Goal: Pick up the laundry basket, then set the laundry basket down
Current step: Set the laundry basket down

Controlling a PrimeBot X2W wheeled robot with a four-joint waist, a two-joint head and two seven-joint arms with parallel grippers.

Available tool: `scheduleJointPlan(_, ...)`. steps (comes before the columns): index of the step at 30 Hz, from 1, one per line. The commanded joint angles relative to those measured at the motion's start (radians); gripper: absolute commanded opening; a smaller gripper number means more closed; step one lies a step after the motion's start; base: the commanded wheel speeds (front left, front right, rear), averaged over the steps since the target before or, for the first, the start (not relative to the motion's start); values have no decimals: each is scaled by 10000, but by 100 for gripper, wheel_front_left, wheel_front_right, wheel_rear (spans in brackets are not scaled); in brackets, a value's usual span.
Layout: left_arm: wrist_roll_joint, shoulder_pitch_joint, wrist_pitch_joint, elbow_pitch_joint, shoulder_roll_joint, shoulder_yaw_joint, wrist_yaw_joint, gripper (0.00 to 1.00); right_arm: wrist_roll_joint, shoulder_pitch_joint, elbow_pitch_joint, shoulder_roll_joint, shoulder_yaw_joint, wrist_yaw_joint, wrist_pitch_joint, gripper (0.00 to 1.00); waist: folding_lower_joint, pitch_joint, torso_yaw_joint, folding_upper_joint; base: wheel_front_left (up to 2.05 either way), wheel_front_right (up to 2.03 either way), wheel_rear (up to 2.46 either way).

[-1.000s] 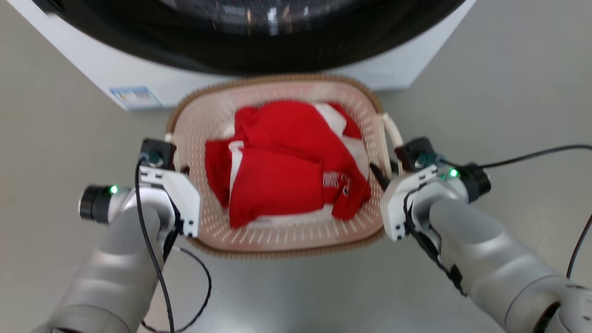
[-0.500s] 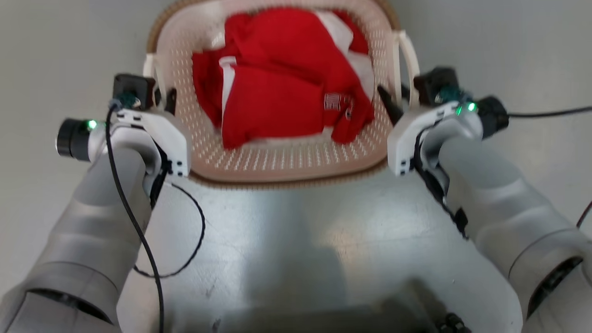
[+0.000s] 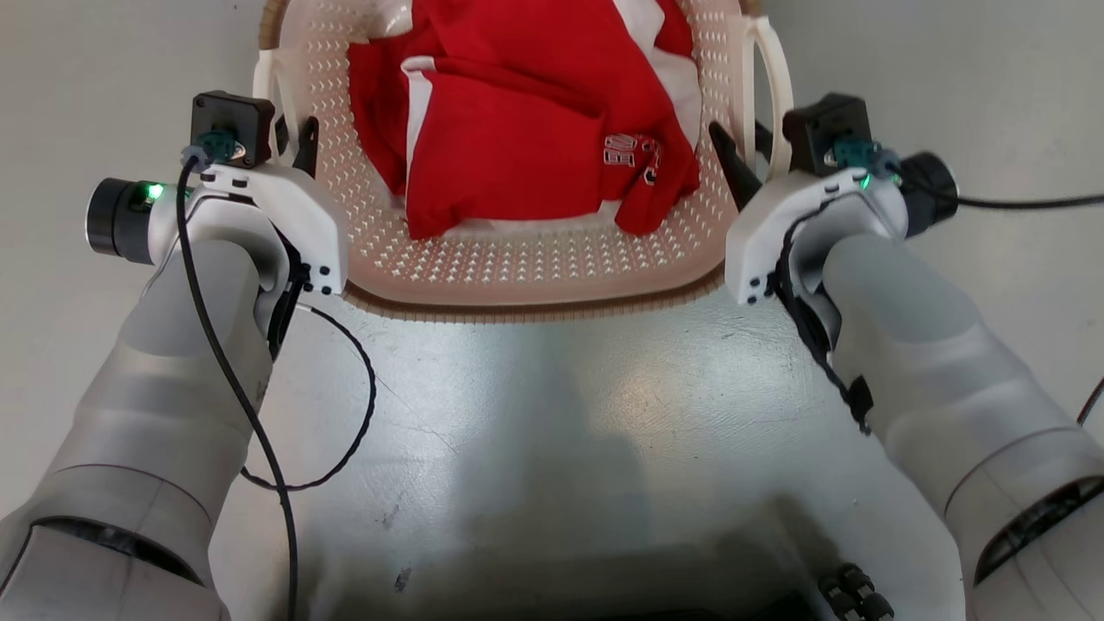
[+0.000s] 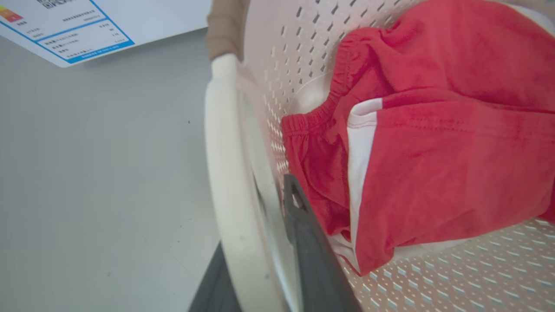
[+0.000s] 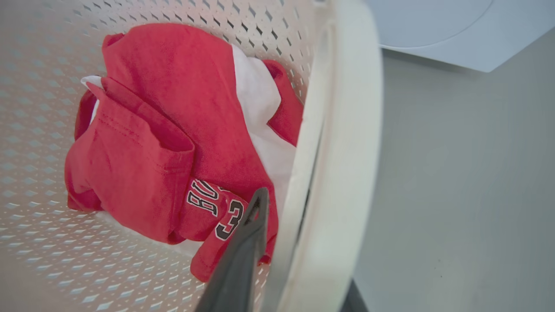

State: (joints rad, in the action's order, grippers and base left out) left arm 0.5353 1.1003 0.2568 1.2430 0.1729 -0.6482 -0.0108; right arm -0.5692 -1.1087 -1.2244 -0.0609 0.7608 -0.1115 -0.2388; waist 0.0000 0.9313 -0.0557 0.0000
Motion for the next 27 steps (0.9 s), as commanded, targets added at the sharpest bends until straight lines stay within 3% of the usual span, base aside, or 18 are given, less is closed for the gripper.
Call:
scheduleJointPlan(1, -210, 46, 45, 81, 558, 83, -21, 0, 243, 686, 229, 107, 57, -192, -228, 0, 0, -1, -13, 0, 0, 0, 0)
scheduleJointPlan(13, -229, 73, 48, 298, 440, -91, -97, 0, 1033, 1182, 537, 107, -802, -192, -229, 0, 0, 13, -9, 0, 0, 0, 0)
scheduleJointPlan(27, -169, 157, -7, 421, 406, -264, -113, 0, 1328, 1123, 403, 107, -1096, -192, -229, 0, 0, 80, 41, 0, 0, 0, 0)
